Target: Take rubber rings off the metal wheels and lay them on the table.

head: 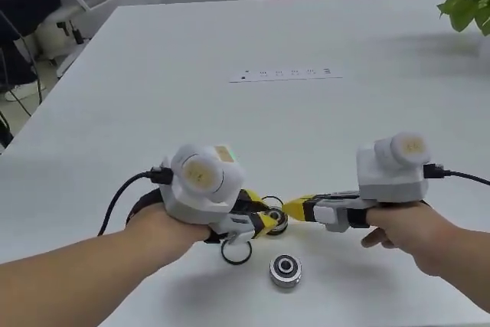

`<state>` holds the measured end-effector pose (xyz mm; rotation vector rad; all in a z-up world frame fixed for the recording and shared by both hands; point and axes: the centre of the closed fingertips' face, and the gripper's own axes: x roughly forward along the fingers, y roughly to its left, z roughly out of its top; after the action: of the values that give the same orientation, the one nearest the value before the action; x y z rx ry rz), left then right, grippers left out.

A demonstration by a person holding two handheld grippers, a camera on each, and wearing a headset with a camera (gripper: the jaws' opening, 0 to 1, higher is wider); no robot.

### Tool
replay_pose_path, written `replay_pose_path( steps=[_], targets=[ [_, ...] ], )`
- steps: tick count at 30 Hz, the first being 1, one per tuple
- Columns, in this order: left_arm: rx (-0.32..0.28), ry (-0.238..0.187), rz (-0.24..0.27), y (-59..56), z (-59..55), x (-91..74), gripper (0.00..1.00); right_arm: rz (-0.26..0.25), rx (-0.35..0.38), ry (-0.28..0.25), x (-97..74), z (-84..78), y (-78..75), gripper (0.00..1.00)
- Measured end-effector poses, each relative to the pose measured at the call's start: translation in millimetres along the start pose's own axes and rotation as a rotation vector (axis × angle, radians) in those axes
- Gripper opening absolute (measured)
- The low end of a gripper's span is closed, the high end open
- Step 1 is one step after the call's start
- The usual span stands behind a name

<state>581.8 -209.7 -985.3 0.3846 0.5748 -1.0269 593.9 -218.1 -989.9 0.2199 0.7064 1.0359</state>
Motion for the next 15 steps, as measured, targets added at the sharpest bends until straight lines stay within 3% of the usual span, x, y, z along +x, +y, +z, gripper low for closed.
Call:
replay_pose_path(
  steps=[15],
  targets=[
    [-0.001, -0.031, 0.012, -0.8, 3.6, -29.8, 0.24, 0.021, -0.003, -0.006, -3.7, 6.6, 16.0, 0.00]
  ],
)
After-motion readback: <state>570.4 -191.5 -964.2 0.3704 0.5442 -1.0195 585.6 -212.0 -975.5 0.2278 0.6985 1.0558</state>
